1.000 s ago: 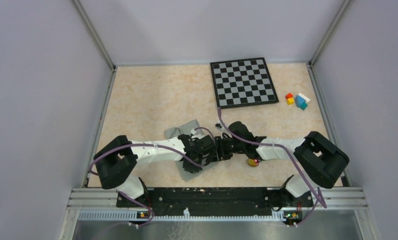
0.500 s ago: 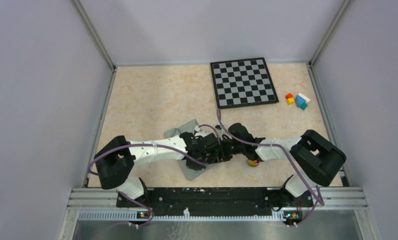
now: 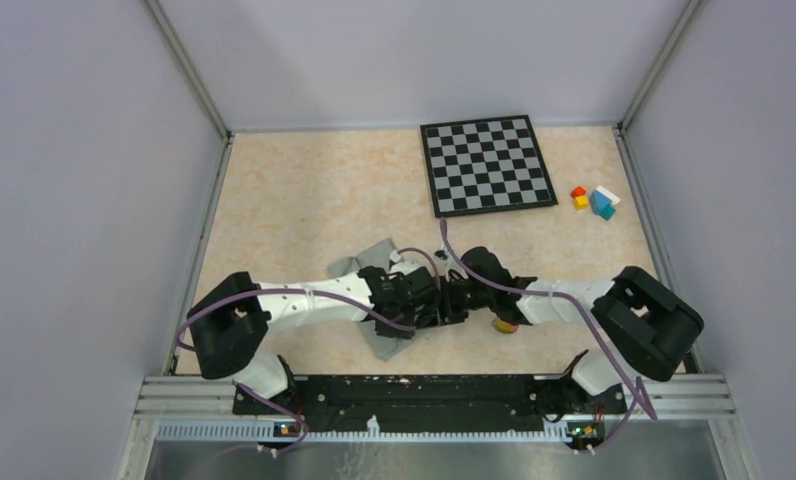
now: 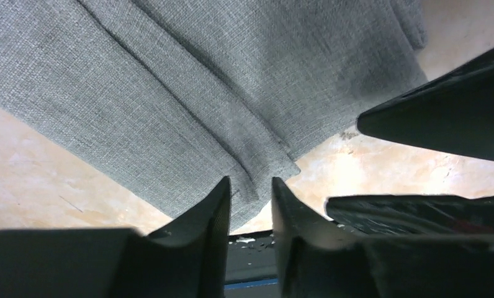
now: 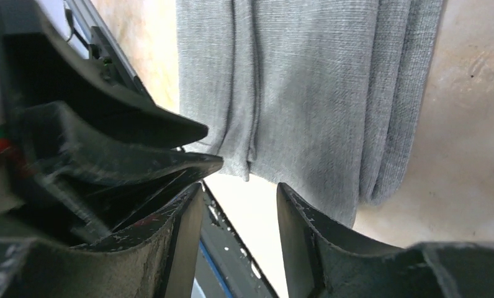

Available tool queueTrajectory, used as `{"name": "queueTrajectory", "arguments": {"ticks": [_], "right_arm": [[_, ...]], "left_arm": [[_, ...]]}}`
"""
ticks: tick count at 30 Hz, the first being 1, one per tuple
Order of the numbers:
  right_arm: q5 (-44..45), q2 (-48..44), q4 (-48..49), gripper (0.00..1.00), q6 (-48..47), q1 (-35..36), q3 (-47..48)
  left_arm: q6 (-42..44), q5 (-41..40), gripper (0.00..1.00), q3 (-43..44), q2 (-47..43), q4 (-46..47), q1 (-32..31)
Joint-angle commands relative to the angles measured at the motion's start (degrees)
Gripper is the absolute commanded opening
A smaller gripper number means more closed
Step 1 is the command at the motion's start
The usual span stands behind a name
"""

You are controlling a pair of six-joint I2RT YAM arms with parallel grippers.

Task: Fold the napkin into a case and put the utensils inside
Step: Smooth out the 2/3-rectangle-folded napkin at the center of the board, then move the right arm to the center of the board with the 2/3-rectangle-folded napkin.

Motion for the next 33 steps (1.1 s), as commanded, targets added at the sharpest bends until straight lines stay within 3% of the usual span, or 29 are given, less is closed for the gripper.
{"name": "queueTrajectory", "arguments": {"ticks": [1,4,11,15,20,22,24,28,33], "right_arm": [[1.53,-6.58,-4.91,0.48,-1.49,-1.92,0.01],[1.22,-6.48,-6.97,0.49,-3.7,-4.61,-0.25],[0.75,-0.05,-3.88,0.47,-7.2,-7.11,0.08],[0.94,4.56,2.03,0.32,-4.03,-5.56,-0.18],[1.39,7.7,11.93,0.24,5.12,0.36,-0.21],[1.04,7.09,15.91,0.24,9.15,1.47,-1.03],[2.49,4.53,13.96,0.31,9.79,1.3,-1.39],[4.44,-1.59,-1.69,0.51,3.05,-1.13,1.43],[4.49,-9.11,-13.61,0.59,-2.2,-11.13,-0.67]], "left_arm": [[-0.9,-1.04,0.42,-1.44,-4.5,1.54,-0.28],[-1.96,-1.18,0.45,-3.17,-7.57,1.76,-0.21],[-1.11,-0.86,0.35,-10.18,-12.13,7.48,5.28],[3.01,0.19,0.32,-12.61,-11.26,12.5,10.78],[6.37,-2.88,0.27,-10.11,-9.22,10.22,13.28],[6.45,-1.78,0.32,-8.88,-10.63,8.37,13.14],[6.02,0.79,0.4,-8.65,-12.78,7.61,12.0],[1.79,3.4,0.65,-7.5,-15.11,5.44,6.06],[-9.12,2.54,0.82,-3.48,-9.91,2.45,-0.88]]}}
